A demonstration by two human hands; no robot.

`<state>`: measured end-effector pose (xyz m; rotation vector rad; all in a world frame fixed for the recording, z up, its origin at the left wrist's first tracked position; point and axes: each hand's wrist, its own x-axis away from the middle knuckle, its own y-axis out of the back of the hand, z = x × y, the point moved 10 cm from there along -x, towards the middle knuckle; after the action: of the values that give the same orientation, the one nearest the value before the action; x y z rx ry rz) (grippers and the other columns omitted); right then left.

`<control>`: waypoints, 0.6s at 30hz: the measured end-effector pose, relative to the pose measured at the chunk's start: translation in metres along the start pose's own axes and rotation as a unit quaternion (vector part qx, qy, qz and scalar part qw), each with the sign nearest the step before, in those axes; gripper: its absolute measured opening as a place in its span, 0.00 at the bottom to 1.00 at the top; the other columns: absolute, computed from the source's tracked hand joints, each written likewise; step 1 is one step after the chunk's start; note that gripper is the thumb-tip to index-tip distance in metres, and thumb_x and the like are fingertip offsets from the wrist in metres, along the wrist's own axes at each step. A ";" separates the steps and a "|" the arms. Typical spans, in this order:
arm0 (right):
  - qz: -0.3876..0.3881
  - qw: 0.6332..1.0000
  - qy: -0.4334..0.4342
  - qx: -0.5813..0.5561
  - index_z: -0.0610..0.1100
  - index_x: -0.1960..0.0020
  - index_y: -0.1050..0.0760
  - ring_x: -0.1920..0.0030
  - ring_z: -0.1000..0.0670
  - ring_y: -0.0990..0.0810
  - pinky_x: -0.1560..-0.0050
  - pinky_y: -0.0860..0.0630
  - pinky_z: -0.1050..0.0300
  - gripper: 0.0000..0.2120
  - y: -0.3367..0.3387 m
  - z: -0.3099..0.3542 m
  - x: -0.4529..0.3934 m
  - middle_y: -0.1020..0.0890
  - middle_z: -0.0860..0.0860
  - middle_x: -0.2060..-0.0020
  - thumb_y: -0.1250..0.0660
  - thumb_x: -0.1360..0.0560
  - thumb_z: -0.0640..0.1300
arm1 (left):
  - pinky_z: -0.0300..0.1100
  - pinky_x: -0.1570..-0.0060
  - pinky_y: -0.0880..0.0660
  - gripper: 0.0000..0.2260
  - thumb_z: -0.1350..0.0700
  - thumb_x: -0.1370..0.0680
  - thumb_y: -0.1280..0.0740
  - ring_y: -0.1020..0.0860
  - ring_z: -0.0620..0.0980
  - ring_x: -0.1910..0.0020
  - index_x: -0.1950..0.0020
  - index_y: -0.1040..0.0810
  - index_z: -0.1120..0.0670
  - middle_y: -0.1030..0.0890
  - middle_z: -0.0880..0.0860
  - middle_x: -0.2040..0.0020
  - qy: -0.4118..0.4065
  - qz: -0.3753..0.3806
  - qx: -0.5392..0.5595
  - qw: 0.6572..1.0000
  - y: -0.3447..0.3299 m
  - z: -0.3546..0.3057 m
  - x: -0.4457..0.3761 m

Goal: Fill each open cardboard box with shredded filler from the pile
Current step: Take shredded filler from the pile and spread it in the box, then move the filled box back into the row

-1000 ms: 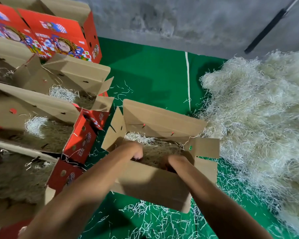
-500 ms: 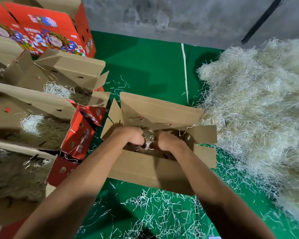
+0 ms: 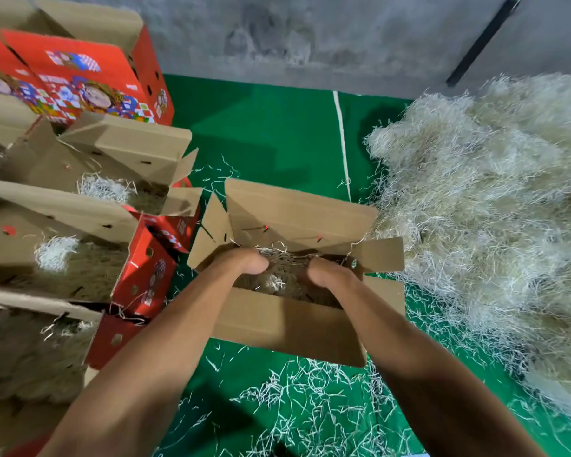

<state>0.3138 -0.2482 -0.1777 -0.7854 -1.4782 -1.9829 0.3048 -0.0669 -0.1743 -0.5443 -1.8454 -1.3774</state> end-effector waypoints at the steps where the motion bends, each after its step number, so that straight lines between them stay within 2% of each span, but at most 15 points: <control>1: -0.022 1.000 0.007 0.003 0.35 0.32 0.27 0.36 0.39 0.23 0.42 0.27 0.51 0.18 0.011 0.006 0.001 0.23 0.39 0.35 0.41 0.18 0.42 | 0.50 0.37 0.29 0.25 0.48 0.17 0.46 0.30 0.57 0.32 0.22 0.40 0.55 0.38 0.56 0.22 -0.023 -0.022 0.027 0.999 0.009 -0.008 0.002; 2: -0.052 0.999 0.003 0.000 0.33 0.31 0.29 0.36 0.39 0.23 0.42 0.26 0.51 0.19 0.023 0.009 0.000 0.23 0.38 0.35 0.41 0.19 0.42 | 0.48 0.48 0.25 0.23 0.48 0.18 0.44 0.25 0.57 0.42 0.24 0.36 0.54 0.32 0.56 0.26 -0.032 -0.061 0.049 0.996 0.022 -0.010 0.003; 3: -0.071 0.997 -0.003 -0.008 0.33 0.31 0.30 0.36 0.39 0.23 0.43 0.26 0.51 0.20 0.029 0.007 0.001 0.23 0.38 0.35 0.40 0.20 0.42 | 0.48 0.51 0.24 0.22 0.47 0.18 0.43 0.24 0.57 0.45 0.26 0.33 0.54 0.29 0.57 0.29 -0.032 -0.079 0.055 0.995 0.027 -0.009 0.004; 4: -0.069 0.998 0.006 -0.001 0.33 0.32 0.28 0.37 0.39 0.22 0.45 0.27 0.51 0.19 0.029 0.007 0.004 0.22 0.38 0.36 0.40 0.20 0.41 | 0.50 0.45 0.25 0.23 0.47 0.18 0.43 0.24 0.59 0.40 0.26 0.32 0.56 0.29 0.58 0.28 -0.016 -0.071 0.042 0.996 0.025 -0.005 0.004; 6: -0.022 1.000 -0.001 -0.002 0.33 0.35 0.26 0.41 0.42 0.22 0.44 0.27 0.52 0.15 0.008 -0.006 0.017 0.22 0.38 0.36 0.42 0.19 0.36 | 0.52 0.29 0.36 0.27 0.46 0.18 0.45 0.35 0.59 0.26 0.22 0.39 0.58 0.38 0.59 0.22 0.015 -0.019 0.009 1.000 0.000 0.008 0.010; 7: -0.019 1.000 -0.007 0.004 0.32 0.35 0.26 0.42 0.43 0.22 0.41 0.27 0.54 0.15 0.004 -0.012 0.021 0.22 0.38 0.36 0.43 0.19 0.34 | 0.52 0.27 0.38 0.29 0.43 0.18 0.44 0.38 0.58 0.24 0.21 0.42 0.56 0.41 0.57 0.21 0.017 -0.021 0.008 1.000 -0.005 0.010 0.013; 9: -0.062 0.996 0.002 -0.070 0.34 0.34 0.26 0.39 0.42 0.21 0.38 0.27 0.54 0.16 0.012 -0.015 0.025 0.21 0.39 0.37 0.41 0.20 0.35 | 0.52 0.30 0.34 0.31 0.39 0.21 0.41 0.34 0.58 0.27 0.21 0.40 0.51 0.38 0.55 0.22 -0.004 -0.068 0.072 0.995 0.004 0.005 0.023; 11: -0.147 0.984 0.041 -0.094 0.38 0.36 0.24 0.40 0.41 0.20 0.42 0.26 0.56 0.17 0.042 -0.009 0.039 0.19 0.41 0.40 0.39 0.22 0.41 | 0.51 0.32 0.32 0.29 0.41 0.21 0.39 0.31 0.56 0.29 0.23 0.38 0.51 0.34 0.54 0.24 -0.054 -0.134 0.114 0.983 0.029 -0.012 0.037; 14: -0.205 0.966 0.092 -0.125 0.42 0.44 0.18 0.53 0.44 0.17 0.52 0.24 0.57 0.13 0.071 -0.004 0.070 0.15 0.42 0.51 0.38 0.22 0.45 | 0.51 0.33 0.31 0.26 0.41 0.20 0.40 0.29 0.55 0.31 0.25 0.35 0.50 0.32 0.52 0.25 -0.104 -0.180 0.109 0.972 0.045 -0.031 0.066; 16: -0.234 0.954 0.130 -0.133 0.43 0.48 0.18 0.60 0.47 0.17 0.56 0.20 0.55 0.11 0.084 -0.002 0.094 0.14 0.44 0.57 0.38 0.20 0.46 | 0.51 0.35 0.30 0.26 0.39 0.22 0.40 0.27 0.53 0.34 0.26 0.35 0.47 0.30 0.51 0.27 -0.133 -0.189 0.118 0.966 0.043 -0.042 0.088; 18: -0.273 0.945 0.153 -0.100 0.45 0.44 0.22 0.58 0.48 0.16 0.53 0.17 0.51 0.10 0.095 -0.008 0.115 0.15 0.47 0.56 0.39 0.19 0.47 | 0.51 0.35 0.31 0.27 0.38 0.22 0.39 0.27 0.52 0.33 0.25 0.39 0.43 0.30 0.48 0.27 -0.161 -0.179 0.134 0.961 0.034 -0.056 0.107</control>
<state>0.3020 -0.2883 -0.0348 -0.1186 -1.4195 -2.5528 0.2799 -0.1186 -0.0628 -0.3152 -2.4458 -1.2856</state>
